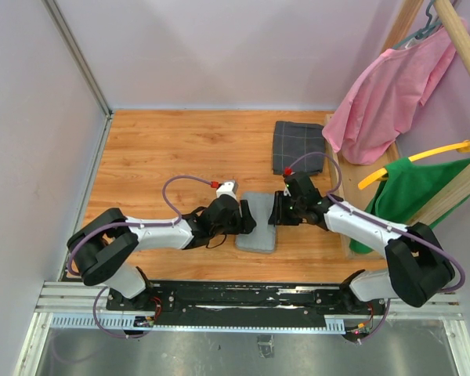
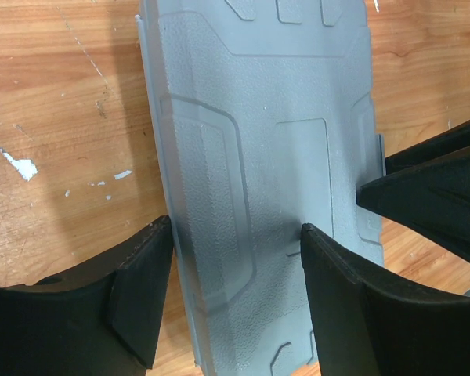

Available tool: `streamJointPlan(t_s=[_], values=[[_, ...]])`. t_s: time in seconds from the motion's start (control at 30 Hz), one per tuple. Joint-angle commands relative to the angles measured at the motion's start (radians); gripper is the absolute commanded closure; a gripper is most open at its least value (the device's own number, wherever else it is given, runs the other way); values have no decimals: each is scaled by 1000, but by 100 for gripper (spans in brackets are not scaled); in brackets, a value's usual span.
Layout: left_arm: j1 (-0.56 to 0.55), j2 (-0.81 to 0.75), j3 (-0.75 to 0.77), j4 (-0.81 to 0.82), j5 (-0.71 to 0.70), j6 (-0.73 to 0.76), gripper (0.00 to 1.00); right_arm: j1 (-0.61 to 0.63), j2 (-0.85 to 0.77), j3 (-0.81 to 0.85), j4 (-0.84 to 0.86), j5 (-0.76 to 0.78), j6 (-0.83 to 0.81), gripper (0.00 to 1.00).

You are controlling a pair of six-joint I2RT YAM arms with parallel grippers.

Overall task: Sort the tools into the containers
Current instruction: Close the storage box at the center of the board.

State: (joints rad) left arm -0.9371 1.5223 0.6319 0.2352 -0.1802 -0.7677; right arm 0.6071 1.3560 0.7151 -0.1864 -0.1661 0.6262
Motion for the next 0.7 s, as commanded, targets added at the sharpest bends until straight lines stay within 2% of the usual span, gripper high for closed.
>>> streamJointPlan(t_s=[0.0,0.33,0.67], values=[[-85,57,9,-71,143,-7,35,52,60,36,-17,28,-35,66],[-89,76,21,-67,145,0,36,99,98,42,-52,78,-10,72],[-89,72,12,-61,143,-2,36,104,101,-51,30,56,52,87]])
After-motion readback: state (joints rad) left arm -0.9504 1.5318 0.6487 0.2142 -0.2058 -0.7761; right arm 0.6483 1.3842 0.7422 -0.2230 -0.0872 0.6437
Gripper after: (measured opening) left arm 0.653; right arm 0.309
